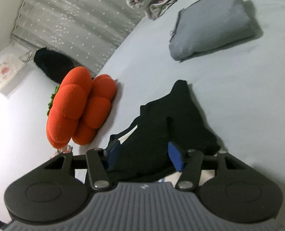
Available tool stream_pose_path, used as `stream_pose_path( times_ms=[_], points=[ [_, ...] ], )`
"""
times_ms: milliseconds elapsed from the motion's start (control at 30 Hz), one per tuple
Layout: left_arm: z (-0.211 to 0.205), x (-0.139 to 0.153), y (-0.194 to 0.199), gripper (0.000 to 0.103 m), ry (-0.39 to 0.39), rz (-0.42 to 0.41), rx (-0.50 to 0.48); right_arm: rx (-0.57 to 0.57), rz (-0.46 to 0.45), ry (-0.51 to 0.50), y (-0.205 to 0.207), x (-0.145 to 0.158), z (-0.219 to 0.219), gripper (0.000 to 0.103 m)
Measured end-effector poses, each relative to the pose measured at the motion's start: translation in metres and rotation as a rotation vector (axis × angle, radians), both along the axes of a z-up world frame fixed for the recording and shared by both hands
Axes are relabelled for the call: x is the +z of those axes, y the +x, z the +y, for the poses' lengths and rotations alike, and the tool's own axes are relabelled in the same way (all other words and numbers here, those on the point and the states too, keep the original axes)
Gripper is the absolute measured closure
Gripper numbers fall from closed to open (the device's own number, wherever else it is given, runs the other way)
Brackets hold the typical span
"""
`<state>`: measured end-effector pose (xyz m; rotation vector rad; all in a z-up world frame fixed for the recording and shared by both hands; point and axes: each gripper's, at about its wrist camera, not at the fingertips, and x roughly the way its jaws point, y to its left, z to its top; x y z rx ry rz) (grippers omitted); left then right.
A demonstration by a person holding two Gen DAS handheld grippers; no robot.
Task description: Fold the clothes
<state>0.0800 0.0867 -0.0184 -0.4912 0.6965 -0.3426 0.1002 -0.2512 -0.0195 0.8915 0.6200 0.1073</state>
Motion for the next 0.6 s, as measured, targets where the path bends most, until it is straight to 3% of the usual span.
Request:
stream_pose_path(
  times_ms=[167, 300, 467, 567, 600],
  points=[
    [0.026, 0.001, 0.006, 0.077, 0.096, -0.068, 0.051, -0.002, 0.063, -0.144, 0.012, -0.007, 0.011, 0.047],
    [0.049, -0.017, 0.017, 0.077, 0.024, -0.023, 0.092, 0.025, 0.108, -0.222, 0.024, -0.018, 0.029, 0.052],
    [0.049, -0.026, 0.023, 0.077, 0.015, -0.02, 0.072, 0.013, 0.109, -0.341, 0.032, -0.021, 0.051, 0.054],
    [0.045, -0.029, 0.025, 0.077, 0.012, -0.014, 0.061, -0.041, 0.098, -0.361, 0.031, -0.027, 0.054, 0.06],
    [0.044, -0.029, 0.025, 0.077, 0.009, -0.016, 0.058, -0.053, 0.098, -0.381, 0.031, -0.028, 0.057, 0.068]
  ],
)
